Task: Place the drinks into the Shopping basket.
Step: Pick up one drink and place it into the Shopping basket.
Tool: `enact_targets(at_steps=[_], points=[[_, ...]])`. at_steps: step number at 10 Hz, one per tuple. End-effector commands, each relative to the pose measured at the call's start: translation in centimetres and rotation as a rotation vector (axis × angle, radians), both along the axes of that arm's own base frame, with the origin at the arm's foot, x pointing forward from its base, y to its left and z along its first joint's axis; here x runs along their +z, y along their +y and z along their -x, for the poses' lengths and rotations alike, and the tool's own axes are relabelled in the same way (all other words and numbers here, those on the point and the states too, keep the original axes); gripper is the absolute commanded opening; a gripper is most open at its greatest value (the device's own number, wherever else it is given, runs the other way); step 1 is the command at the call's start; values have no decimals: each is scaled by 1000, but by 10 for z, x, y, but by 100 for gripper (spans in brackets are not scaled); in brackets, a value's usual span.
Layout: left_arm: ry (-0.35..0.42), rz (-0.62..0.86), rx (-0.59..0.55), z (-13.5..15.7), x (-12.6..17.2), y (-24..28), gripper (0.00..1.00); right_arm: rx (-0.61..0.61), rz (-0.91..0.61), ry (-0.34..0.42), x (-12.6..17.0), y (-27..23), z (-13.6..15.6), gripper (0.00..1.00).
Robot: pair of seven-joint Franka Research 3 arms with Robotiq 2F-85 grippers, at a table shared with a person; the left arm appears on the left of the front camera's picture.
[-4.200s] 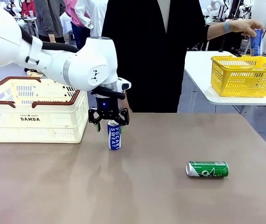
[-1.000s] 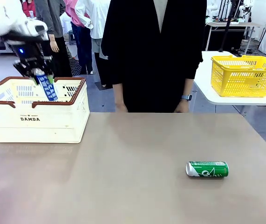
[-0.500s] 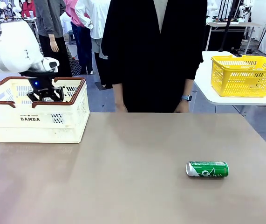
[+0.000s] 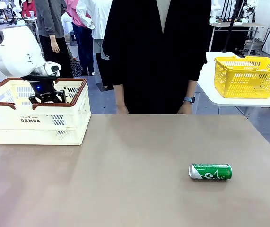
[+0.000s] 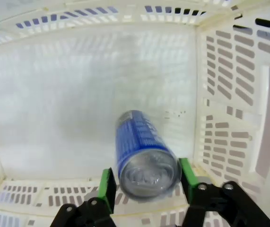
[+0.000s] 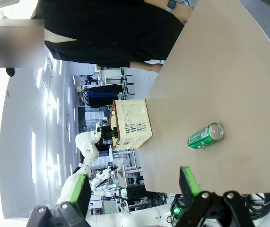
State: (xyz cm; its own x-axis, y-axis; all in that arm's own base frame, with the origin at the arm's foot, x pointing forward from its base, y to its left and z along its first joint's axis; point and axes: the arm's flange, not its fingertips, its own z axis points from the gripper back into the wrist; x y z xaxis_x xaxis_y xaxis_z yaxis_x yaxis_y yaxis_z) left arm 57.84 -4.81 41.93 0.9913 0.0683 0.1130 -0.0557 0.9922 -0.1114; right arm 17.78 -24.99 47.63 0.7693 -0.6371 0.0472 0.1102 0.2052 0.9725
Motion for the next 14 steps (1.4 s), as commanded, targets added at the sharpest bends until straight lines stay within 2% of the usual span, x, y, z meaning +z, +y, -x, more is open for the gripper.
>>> enact_targets(at_steps=[1,3,4,5,6,7,8,9,10,11,12,13,14], points=[[-38,9,-13,7,24,0,100,-2,-3,-38,2,0,-2,100],[-132,25,-16,35,88,-3,100,-2,-3,-38,2,0,-2,100],[-211,115,-44,65,132,-5,100,-2,-3,-38,2,0,-2,100],[-239,255,-67,105,170,-5,100,-2,-3,-38,2,0,-2,100],[-181,482,-156,156,190,-1,100,-2,-3,-38,2,0,-2,100],[-141,623,-182,192,188,15,100,-2,-3,-38,2,0,-2,100],[-99,775,-259,223,176,40,100,-2,-3,-38,2,0,-2,100],[-81,912,-315,250,156,73,100,-2,-3,-38,2,0,-2,100],[-96,1069,-387,280,129,112,100,-2,-3,-38,2,0,-2,100],[-123,1131,-384,292,111,137,100,-2,-3,-38,2,0,-2,100],[-135,1268,-459,303,82,169,100,-2,-3,-38,2,0,-2,100],[-137,1333,-434,302,59,188,100,-2,-3,-38,2,0,-2,100],[-95,1351,-424,290,44,191,100,-2,-3,-38,2,0,-2,100]])
